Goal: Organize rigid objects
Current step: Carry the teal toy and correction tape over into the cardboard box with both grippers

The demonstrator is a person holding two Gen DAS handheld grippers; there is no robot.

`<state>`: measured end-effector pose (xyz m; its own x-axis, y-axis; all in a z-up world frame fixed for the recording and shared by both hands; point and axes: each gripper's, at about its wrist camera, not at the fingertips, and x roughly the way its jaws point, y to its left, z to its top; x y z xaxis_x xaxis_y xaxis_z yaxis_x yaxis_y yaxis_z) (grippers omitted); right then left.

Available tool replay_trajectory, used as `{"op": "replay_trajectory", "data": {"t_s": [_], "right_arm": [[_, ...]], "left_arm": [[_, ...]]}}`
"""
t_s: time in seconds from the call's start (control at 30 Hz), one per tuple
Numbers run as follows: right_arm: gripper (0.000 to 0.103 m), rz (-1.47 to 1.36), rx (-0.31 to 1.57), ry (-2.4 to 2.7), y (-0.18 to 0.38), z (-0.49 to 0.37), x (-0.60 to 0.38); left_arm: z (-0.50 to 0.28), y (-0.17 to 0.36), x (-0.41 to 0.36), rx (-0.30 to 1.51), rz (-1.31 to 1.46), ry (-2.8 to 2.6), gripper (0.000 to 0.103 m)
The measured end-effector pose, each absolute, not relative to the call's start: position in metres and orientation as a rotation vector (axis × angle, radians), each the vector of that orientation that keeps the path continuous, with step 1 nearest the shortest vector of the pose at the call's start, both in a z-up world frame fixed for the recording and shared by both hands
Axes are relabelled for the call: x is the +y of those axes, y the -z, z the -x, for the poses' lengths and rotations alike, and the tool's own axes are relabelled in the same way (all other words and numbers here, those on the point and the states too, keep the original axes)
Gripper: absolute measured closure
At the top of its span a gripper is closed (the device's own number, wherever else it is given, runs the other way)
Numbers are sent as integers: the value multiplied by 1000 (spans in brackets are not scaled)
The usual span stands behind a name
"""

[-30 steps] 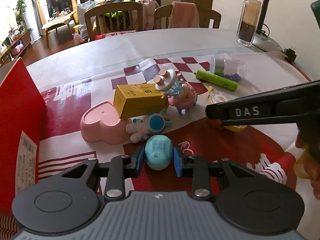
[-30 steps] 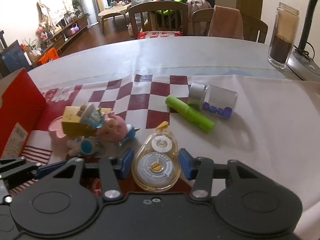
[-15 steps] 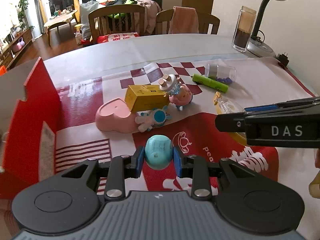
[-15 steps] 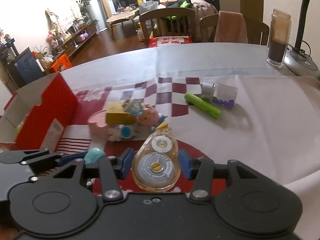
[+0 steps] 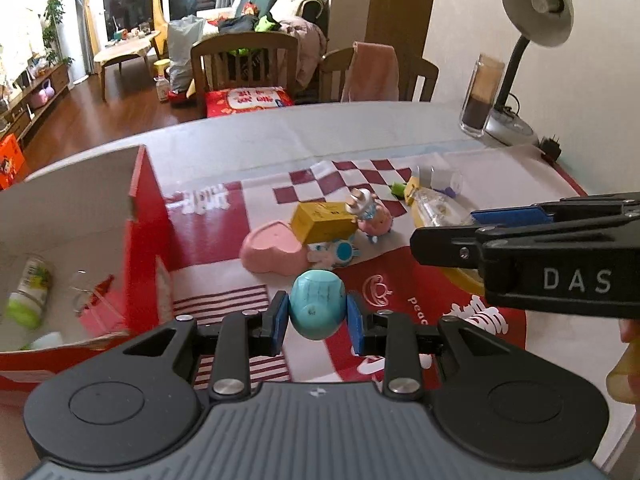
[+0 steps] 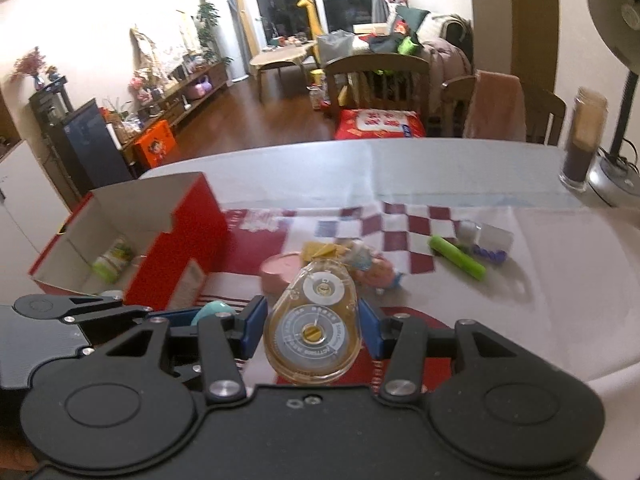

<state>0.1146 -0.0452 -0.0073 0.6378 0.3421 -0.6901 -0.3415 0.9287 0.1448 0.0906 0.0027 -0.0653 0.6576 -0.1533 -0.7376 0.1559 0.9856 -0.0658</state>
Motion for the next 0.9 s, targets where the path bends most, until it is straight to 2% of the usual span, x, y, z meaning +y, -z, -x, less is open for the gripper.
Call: {"op": "replay_trajectory", "data": {"t_s": [0.53,0.9], "right_arm": [[55,55,721,-493,-23,-98,34],[55,107,723,-563,-22,-109,89]], "left_arm": [[-69,21,93,740,15,83,73],[-71,12,168,745,49,-10,73]]}}
